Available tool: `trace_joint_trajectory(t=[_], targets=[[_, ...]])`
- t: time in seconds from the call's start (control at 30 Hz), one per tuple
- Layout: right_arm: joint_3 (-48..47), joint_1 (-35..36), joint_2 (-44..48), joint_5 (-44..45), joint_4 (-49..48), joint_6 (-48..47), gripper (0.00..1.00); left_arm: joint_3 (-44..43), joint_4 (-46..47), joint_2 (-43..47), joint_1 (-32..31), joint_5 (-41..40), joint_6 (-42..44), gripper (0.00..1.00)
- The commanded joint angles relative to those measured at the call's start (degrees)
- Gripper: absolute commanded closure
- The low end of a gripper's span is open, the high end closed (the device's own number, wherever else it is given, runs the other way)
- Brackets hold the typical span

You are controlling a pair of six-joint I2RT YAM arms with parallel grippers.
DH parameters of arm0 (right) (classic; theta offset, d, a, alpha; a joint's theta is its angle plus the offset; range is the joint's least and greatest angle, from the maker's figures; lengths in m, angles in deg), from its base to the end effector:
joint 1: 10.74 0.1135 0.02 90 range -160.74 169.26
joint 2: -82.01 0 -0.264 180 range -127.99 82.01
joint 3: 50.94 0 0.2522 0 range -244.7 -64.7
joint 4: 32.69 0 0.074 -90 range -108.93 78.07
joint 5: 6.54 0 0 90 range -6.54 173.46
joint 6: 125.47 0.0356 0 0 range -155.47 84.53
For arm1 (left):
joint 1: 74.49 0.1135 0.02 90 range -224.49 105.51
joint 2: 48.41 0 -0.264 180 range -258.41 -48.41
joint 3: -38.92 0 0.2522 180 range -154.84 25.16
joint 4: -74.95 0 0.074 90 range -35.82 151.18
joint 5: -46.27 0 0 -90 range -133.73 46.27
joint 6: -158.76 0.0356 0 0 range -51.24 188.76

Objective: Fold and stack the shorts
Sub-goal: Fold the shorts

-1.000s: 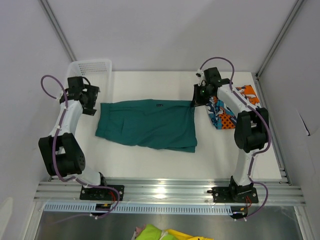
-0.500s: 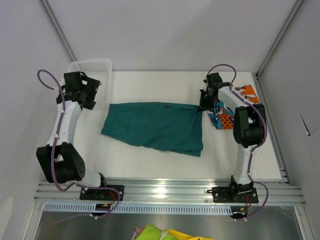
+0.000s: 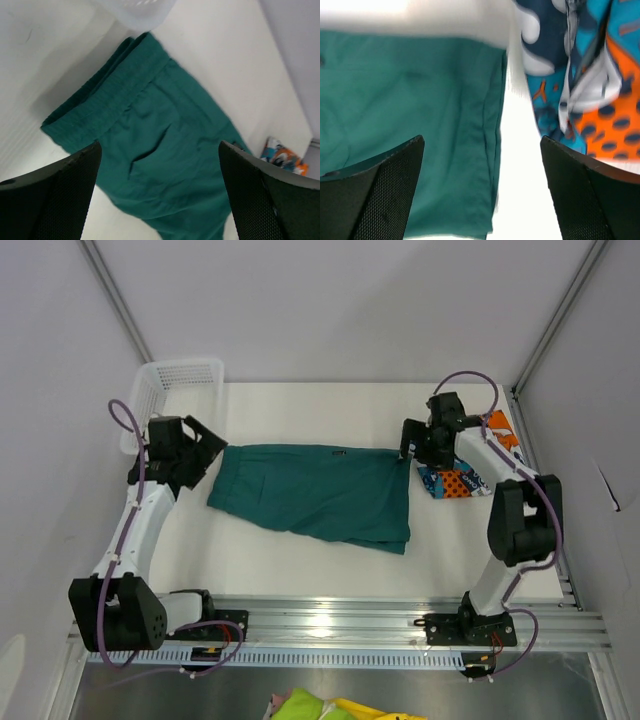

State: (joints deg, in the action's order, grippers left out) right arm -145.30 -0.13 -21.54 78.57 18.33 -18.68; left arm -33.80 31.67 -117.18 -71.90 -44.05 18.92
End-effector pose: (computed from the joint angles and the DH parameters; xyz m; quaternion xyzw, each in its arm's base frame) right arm 0.3781 0.0739 0.2349 0.0411 0.9647 0.1009 0.2397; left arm 0.2605 0.0120 0.3075 -0.4003 0.8103 -0.1692 0.3931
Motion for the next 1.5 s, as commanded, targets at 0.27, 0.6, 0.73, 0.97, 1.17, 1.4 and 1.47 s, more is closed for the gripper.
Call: trace_joint_trajectory(t=[0.27, 0.6, 0.73, 0.97, 1.17, 1.4, 1.47], targets=[[13.2, 0.2, 7.9, -7.2, -11.9, 4.8, 0.01, 8.9, 3.6, 4.1, -0.1, -1.8, 9.6, 0.01], [16.2, 11.3, 11.8, -13.6, -15.2, 8.1, 0.64, 16.5, 9.4, 5.8, -0.1, -1.5, 7.5, 0.01], [13.7, 19.6, 10.1, -16.5, -20.1, 11.8, 0.99, 21.0, 14.1, 8.9, -0.1, 2.3, 6.3, 0.01], [6.0, 28.0, -4.9, -31.0, -35.8, 20.7, 1.0, 28.4, 17.9, 12.8, 0.0, 5.8, 5.2, 0.01], [0.5, 31.8, -17.7, -36.0, -39.5, 24.1, 1.0, 30.7, 18.4, 15.1, -0.1, 9.3, 7.5, 0.01], [12.9, 28.2, -16.6, -39.2, -45.3, 24.0, 1.0, 35.3, 19.8, 19.2, -0.1, 15.1, 7.8, 0.01], [14.9, 27.0, -15.4, -39.2, -43.9, 22.9, 0.99, 36.0, 19.9, 19.1, -0.3, 16.7, 7.7, 0.01]])
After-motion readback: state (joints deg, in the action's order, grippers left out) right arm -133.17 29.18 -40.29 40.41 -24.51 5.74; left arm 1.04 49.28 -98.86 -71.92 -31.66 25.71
